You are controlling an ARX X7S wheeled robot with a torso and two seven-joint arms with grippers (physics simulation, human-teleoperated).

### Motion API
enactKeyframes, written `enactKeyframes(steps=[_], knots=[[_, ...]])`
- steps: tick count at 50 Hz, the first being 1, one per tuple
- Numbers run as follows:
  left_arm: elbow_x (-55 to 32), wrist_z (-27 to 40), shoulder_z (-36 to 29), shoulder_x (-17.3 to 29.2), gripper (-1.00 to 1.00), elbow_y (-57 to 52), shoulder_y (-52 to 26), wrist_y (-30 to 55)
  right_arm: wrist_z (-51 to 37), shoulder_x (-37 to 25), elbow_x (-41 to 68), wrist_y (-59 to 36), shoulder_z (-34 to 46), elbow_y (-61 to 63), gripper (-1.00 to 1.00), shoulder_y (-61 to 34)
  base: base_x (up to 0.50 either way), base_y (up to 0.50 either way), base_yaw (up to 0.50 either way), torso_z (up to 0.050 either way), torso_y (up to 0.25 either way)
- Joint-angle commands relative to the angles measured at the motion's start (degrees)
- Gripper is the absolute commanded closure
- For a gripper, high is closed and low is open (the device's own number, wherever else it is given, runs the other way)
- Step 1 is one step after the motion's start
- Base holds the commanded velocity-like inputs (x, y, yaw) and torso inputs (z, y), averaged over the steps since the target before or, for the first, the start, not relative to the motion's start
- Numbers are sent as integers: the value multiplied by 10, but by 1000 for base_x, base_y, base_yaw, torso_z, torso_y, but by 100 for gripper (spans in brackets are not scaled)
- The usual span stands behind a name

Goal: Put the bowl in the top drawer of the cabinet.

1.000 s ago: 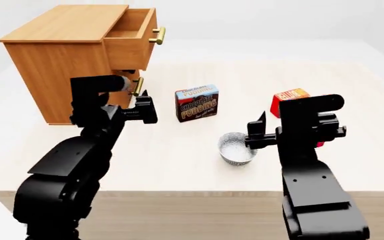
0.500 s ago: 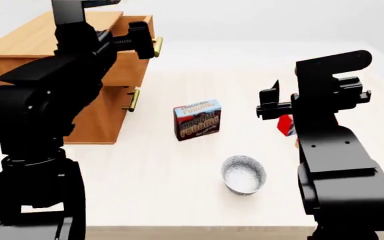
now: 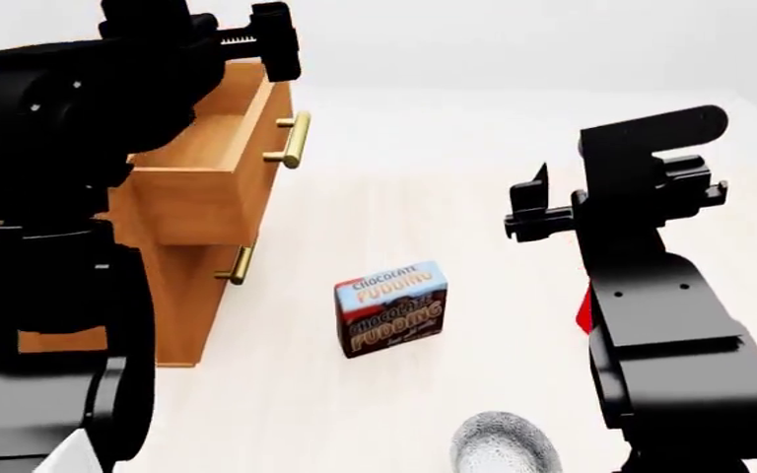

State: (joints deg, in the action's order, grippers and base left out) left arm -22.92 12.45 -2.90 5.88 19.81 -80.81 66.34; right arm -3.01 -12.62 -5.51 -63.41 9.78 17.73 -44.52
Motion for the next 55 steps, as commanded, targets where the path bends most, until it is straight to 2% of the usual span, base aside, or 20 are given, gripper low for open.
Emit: enactKeyframes(steps=[1,12,22,45,55], knots=[[3,2,-7,-1,-100,65,-30,-2,1,-5,5,11,-1,-2,-100,10,500,0,0,0,0],[3,-7,-9,-4,-100,130,-43,-29,1,-7,8,15,0,0,-100,16,500,0,0,0,1],[4,-20,-6,-19,-100,243,-63,-75,-4,-10,8,28,-2,-10,-100,26,498,0,0,0,0],[-1,-51,-14,-34,-100,413,-87,-149,-10,-11,17,58,-8,-45,-100,38,0,0,0,0,0],[10,-69,-27,-45,-100,516,-108,-216,-11,-12,20,67,-5,-58,-100,41,0,0,0,0,0]])
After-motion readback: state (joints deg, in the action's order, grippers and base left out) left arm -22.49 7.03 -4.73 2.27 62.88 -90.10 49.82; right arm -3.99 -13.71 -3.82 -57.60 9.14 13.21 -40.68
